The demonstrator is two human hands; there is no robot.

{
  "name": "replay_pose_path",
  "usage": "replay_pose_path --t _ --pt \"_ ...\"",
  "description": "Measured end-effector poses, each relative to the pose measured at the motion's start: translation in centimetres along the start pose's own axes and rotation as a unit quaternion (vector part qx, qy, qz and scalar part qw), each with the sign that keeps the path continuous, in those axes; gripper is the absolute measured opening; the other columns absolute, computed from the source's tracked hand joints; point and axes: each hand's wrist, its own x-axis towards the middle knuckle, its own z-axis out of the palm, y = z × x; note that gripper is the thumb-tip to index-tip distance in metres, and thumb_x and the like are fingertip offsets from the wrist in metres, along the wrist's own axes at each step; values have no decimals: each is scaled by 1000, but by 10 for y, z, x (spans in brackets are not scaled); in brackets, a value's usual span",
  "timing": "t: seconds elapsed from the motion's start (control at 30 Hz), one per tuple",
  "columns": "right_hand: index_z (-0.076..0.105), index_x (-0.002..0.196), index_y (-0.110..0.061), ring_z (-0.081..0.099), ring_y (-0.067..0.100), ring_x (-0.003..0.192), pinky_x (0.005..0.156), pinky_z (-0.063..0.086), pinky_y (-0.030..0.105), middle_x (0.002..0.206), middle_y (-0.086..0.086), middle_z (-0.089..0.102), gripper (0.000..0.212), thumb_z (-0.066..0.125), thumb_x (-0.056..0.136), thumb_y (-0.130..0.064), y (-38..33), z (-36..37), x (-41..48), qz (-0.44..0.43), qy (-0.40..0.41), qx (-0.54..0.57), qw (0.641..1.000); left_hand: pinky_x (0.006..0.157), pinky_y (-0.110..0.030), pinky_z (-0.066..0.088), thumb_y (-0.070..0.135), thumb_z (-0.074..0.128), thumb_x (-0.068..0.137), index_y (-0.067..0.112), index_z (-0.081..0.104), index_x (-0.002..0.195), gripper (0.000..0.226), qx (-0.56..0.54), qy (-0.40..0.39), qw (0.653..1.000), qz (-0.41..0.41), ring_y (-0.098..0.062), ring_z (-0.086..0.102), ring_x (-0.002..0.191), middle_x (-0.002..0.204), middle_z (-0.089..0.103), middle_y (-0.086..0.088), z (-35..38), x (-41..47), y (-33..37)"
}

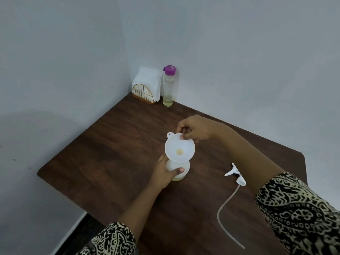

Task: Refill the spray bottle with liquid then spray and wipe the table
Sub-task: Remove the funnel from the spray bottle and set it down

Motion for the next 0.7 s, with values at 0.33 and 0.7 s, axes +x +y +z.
replay_pose_path --t 0.33,0.7 --pt "71 106 -11 68 17 77 47 51 15 99 3 71 24 57 88 -4 6 42 -30 27 228 100 968 95 -27 42 30 81 73 33 48 126 63 8 -7 1000 -18 -11 48 119 131 52 9 2 -1 0" --pt "70 111 -14 63 8 60 49 45 10 105 3 72 28 55 90 -6 0 46 -30 58 243 81 965 99 -32 43 32 81 73 34 48 124 61 26 4 999 -34 -14 47 122 134 51 7 3 -2 0"
